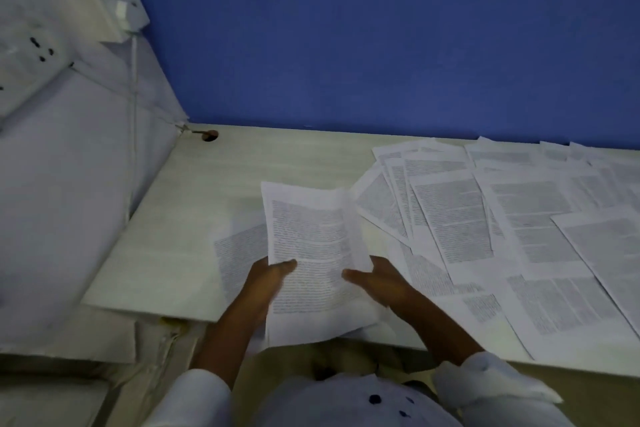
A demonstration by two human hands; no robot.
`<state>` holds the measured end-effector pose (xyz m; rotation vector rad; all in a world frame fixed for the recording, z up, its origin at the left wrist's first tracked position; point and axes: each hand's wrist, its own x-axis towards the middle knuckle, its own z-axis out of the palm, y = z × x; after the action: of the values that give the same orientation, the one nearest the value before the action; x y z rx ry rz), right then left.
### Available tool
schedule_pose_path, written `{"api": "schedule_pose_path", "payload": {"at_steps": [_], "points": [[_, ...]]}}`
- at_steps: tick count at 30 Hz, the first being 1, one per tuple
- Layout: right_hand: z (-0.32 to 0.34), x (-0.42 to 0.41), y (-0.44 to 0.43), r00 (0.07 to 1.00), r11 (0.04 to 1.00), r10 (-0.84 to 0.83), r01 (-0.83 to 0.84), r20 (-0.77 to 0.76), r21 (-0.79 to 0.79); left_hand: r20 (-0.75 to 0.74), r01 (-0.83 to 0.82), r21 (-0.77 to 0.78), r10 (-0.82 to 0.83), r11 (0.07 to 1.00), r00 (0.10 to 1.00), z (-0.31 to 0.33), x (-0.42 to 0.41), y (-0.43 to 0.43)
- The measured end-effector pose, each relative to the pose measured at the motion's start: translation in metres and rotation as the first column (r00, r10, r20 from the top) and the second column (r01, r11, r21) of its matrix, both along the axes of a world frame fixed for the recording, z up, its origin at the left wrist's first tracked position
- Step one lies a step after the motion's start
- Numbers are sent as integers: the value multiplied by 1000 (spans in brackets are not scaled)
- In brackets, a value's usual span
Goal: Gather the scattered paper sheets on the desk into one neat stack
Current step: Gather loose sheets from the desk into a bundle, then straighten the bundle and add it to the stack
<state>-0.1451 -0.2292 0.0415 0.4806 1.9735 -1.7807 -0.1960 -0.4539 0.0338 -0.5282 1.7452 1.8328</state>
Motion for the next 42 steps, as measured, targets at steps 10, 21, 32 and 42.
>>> {"api": "schedule_pose_path", "payload": {"at_steps": [10,21,32,42], "points": [[-23,-24,-55,949,932,314,-308,-2,190,-122,-326,-246,305,913,945,-19,12,-64],[-44,-6,9,987,972,-131,110,91,208,-225,-357,-448,283,819,932,-25,10,-43],[-40,52,109,828,820,-560,551,20,153,-94,132,-357,-177,925,980,-34,-19,103],[-45,23,220,887,761,-437,454,-152,463,10,167,-401,-178,901,984,-46,-57,230]]}}
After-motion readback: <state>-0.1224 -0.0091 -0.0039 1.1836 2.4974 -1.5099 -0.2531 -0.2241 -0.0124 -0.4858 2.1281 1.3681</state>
